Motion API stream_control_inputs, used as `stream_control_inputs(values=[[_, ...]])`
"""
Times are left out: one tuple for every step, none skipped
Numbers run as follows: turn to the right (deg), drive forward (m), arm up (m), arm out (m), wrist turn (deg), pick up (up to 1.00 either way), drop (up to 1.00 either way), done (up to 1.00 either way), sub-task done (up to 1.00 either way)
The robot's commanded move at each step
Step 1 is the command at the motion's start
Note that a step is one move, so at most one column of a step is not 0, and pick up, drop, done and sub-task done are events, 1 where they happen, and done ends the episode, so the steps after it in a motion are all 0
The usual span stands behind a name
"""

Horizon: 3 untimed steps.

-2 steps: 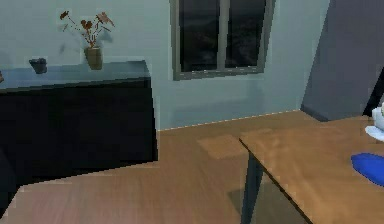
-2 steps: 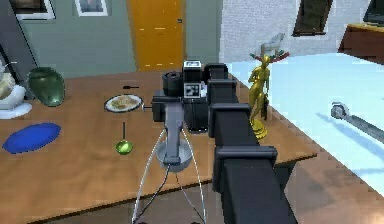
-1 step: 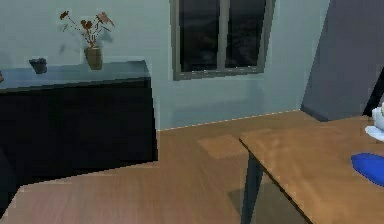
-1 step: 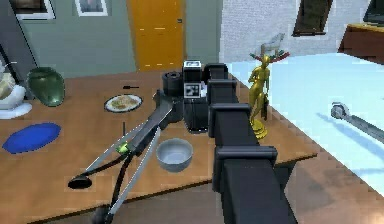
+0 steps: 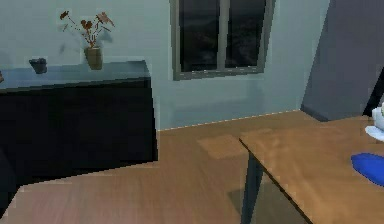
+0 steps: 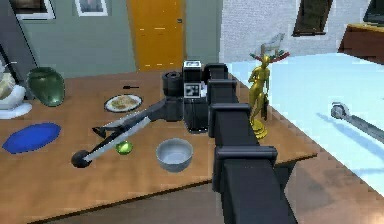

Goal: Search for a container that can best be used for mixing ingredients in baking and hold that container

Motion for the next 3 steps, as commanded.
stream_control_inputs(values=[[0.0, 0.00, 0.00, 0.00, 45.0, 0.00, 0.00, 0.00, 0.00], [0.0, 0.00, 0.00, 0.00, 30.0, 0.00, 0.00, 0.00, 0.00], [0.0, 0.00, -0.28, 0.00, 0.0, 0.00, 0.00, 0.00, 0.00]])
